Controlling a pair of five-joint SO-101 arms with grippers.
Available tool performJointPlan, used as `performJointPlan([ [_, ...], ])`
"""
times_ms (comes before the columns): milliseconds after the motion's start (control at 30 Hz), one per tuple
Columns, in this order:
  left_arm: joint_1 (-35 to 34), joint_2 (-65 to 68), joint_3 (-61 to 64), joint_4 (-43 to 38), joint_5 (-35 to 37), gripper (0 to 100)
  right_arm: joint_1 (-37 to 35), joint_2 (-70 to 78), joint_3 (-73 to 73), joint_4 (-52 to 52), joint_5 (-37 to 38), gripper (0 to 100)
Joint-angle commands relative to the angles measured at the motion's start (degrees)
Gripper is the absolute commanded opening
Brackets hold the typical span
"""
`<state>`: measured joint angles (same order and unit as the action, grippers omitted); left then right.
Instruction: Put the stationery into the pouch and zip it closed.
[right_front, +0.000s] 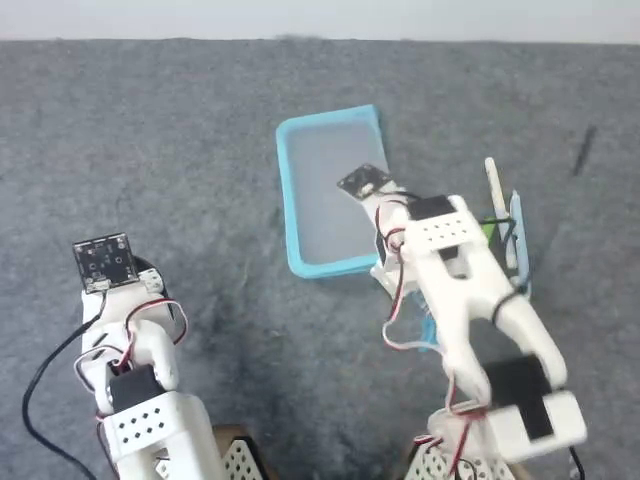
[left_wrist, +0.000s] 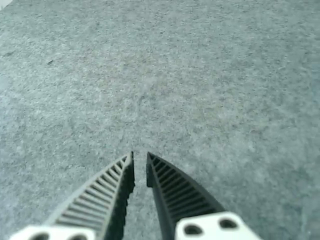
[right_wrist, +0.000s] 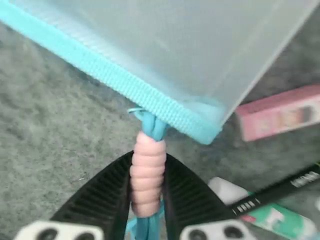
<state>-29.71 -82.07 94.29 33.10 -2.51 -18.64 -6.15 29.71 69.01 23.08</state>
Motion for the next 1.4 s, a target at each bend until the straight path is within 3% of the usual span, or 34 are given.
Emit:
performJointPlan([
  [0, 1.8, 0.4, -3.1, 3.3, -0.4, 4, -0.2, -12.9, -0.4, 1.1, -4.0, 0.6],
  [167, 1.8, 0.4, -5.2, 8.2, -0.5, 4, -0.2, -23.8, 0.1, 3.6, -7.6, 0.6],
  [300, 1.6, 0.4, -4.9, 8.1, -1.9, 4, -0.5, -22.5, 1.4, 11.8, -3.2, 0.7],
  [600, 1.6, 0.4, -4.8, 8.4, -2.5, 4, -0.4, -5.7, 8.0, 0.7, -2.1, 19.1],
  [1000, 1.6, 0.4, -4.4, 8.0, -2.5, 4, -0.2, -0.7, 9.1, 0.0, -2.4, 19.1],
  [1233, 1.6, 0.4, -4.4, 8.0, -2.5, 4, -0.5, -0.6, 13.3, -6.8, -12.0, 18.9],
  [1367, 1.6, 0.4, -4.4, 8.0, -2.5, 4, -0.1, -0.6, 13.5, -7.3, -13.4, 8.4],
])
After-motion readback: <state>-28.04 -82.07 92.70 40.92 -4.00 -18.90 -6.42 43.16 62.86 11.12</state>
